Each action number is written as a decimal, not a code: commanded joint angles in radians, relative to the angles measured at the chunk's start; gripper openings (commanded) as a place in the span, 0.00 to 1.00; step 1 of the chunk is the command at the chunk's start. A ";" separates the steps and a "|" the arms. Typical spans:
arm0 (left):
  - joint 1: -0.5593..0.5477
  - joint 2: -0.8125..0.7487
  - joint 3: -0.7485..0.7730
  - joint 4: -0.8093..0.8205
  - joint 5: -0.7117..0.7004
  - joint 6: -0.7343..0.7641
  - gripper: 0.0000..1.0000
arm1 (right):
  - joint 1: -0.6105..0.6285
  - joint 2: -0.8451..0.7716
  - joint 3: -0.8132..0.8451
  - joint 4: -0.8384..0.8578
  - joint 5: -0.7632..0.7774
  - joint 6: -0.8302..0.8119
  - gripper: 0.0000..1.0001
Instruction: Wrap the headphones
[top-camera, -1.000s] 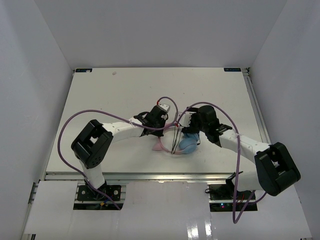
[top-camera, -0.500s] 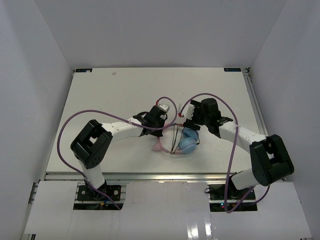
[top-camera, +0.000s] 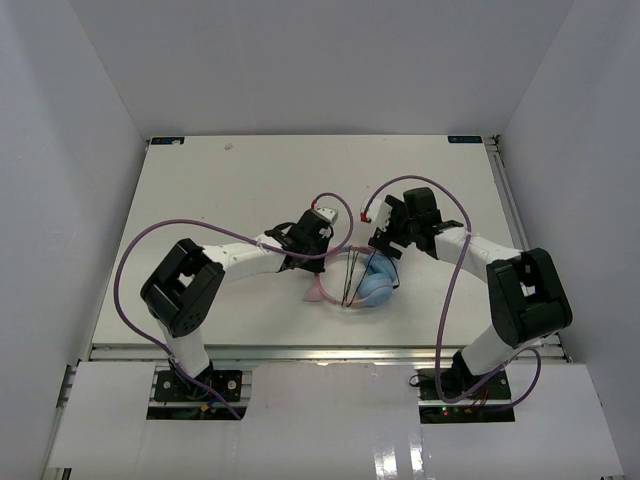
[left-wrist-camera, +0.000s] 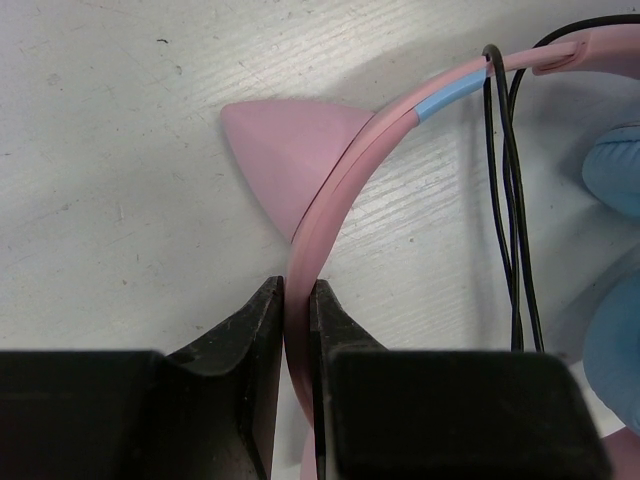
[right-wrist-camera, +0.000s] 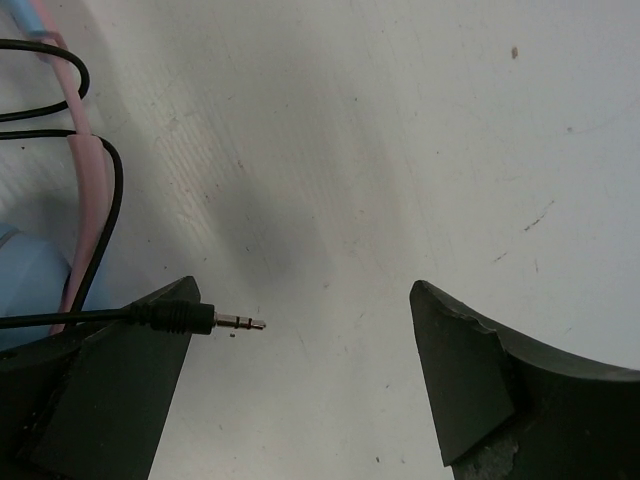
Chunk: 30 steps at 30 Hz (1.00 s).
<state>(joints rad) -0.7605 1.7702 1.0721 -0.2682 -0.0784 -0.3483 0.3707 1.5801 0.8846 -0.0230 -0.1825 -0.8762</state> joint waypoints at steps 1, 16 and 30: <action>0.009 -0.079 -0.009 0.019 0.050 0.001 0.00 | -0.020 0.055 0.076 -0.060 0.008 0.046 0.97; 0.012 -0.075 -0.011 0.052 0.204 0.007 0.00 | -0.020 0.146 0.258 -0.385 -0.123 -0.150 0.93; 0.121 -0.079 -0.041 0.051 0.190 -0.059 0.13 | -0.165 -0.048 0.159 -0.339 -0.178 -0.037 0.90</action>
<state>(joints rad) -0.6670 1.7639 1.0252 -0.2351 0.1028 -0.3713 0.2185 1.6588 1.0799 -0.3607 -0.3033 -0.9439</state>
